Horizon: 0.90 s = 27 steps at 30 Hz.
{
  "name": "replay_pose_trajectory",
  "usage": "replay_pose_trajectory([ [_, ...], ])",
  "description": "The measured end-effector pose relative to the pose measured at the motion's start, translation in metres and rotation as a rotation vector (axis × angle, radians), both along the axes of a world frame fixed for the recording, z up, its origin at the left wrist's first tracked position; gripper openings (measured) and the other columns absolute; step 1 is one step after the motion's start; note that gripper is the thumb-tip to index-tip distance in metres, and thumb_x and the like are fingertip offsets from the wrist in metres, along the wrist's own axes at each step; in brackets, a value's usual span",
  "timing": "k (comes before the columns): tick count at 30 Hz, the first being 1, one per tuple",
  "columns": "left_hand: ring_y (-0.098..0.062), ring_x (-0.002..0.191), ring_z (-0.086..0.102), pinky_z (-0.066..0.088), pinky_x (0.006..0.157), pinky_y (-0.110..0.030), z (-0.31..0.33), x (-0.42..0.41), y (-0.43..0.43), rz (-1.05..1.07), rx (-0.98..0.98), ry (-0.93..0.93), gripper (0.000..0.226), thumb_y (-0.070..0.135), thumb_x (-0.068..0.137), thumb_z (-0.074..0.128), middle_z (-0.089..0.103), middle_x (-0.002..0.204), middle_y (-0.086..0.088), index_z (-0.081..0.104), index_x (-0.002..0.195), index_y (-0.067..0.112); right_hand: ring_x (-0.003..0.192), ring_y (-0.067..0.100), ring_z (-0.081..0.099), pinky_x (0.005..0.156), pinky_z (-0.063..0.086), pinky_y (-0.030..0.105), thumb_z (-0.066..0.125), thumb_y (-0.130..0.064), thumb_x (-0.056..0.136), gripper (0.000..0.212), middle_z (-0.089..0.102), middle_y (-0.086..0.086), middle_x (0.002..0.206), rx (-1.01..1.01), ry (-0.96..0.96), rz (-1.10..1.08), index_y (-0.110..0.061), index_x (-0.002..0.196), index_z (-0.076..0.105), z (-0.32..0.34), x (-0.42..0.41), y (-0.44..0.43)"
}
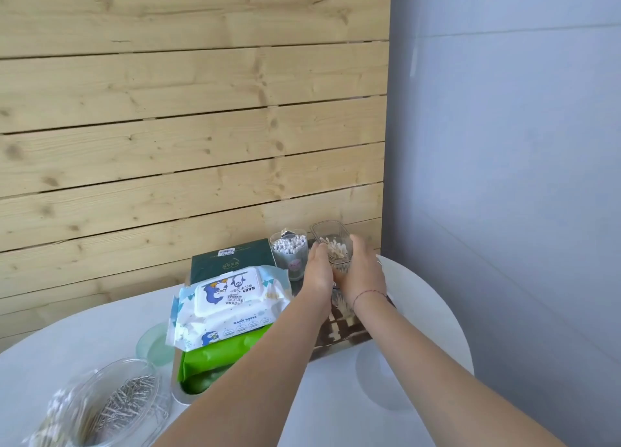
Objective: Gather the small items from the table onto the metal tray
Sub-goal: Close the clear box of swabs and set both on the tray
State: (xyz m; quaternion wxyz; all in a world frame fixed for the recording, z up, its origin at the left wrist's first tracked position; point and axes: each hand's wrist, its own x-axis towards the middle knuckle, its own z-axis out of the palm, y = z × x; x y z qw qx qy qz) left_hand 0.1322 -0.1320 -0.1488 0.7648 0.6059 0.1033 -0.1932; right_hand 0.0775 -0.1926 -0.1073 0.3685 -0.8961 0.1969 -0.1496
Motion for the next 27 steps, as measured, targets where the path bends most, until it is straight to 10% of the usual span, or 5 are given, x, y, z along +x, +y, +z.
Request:
replay_pose_trajectory([
  [15, -0.025, 0.130, 0.039, 0.032, 0.100, -0.034, 0.078, -0.078, 0.031, -0.096, 0.181, -0.007, 0.048, 0.033, 0.098, 0.035, 0.040, 0.144, -0.003, 0.035, 0.143, 0.016, 0.136, 0.030, 0.029, 0.109, 0.030, 0.038, 0.073, -0.024, 0.078, 0.086, 0.027, 0.010, 0.146, 0.017, 0.007, 0.087, -0.018, 0.146, 0.021, 0.021, -0.044, -0.011],
  [27, -0.027, 0.121, 0.049, 0.032, 0.108, -0.039, 0.055, -0.169, 0.075, -0.177, 0.234, -0.136, 0.019, 0.025, 0.092, 0.045, 0.057, 0.120, -0.010, 0.062, 0.096, 0.018, 0.138, 0.032, 0.025, 0.112, 0.029, 0.038, 0.072, -0.051, 0.069, 0.103, 0.025, 0.009, 0.148, -0.115, 0.300, 0.104, -0.018, 0.147, 0.014, 0.002, -0.154, 0.006],
])
